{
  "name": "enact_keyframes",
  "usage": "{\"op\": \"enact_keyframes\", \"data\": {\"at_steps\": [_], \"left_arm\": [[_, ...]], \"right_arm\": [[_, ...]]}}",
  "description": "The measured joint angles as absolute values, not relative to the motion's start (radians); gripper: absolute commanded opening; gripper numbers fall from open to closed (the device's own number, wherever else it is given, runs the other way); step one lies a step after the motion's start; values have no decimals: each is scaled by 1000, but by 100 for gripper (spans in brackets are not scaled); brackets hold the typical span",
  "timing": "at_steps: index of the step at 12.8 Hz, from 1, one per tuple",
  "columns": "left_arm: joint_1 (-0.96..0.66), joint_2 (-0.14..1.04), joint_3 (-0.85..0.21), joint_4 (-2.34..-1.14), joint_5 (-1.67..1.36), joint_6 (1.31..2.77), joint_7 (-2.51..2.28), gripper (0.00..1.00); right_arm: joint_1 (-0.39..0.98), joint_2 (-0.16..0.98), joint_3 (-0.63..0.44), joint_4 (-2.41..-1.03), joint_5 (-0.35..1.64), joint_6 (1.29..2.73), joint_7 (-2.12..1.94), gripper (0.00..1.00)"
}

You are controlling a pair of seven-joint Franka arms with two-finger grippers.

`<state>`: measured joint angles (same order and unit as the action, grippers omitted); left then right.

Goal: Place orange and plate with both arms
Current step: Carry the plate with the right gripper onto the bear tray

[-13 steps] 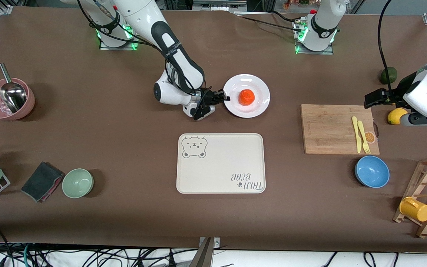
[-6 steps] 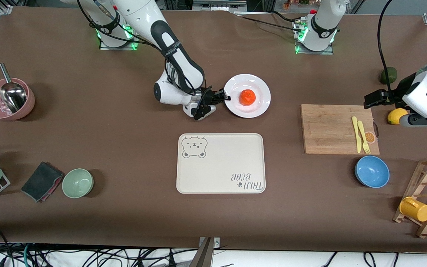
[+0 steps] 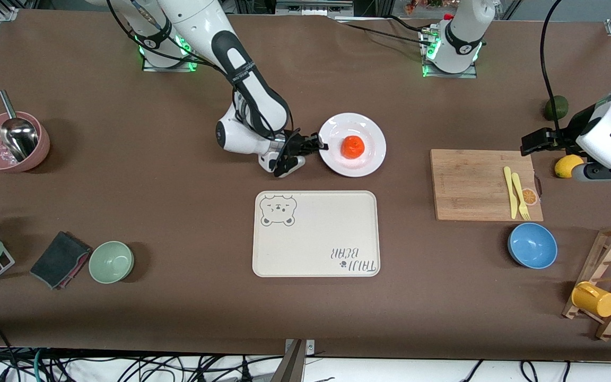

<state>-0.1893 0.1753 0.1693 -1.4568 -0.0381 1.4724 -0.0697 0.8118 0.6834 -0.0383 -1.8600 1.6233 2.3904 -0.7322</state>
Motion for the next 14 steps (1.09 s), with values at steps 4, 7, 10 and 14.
{"op": "enact_keyframes", "data": {"at_steps": [4, 7, 10, 14], "left_arm": [[-188, 175, 170, -1457, -38, 1472, -70, 100], [-180, 175, 175, -1457, -38, 1472, -70, 100], [-161, 176, 180, -1456, -38, 1472, -62, 100], [-162, 176, 177, -1457, -39, 1472, -59, 100]], "right_arm": [[737, 685, -61, -1765, 1623, 2388, -702, 0], [645, 730, -63, -1663, 1603, 2384, -702, 0], [586, 850, -63, -1520, 1591, 2381, -702, 0], [564, 982, -62, -1370, 1589, 2378, -710, 6]]}}
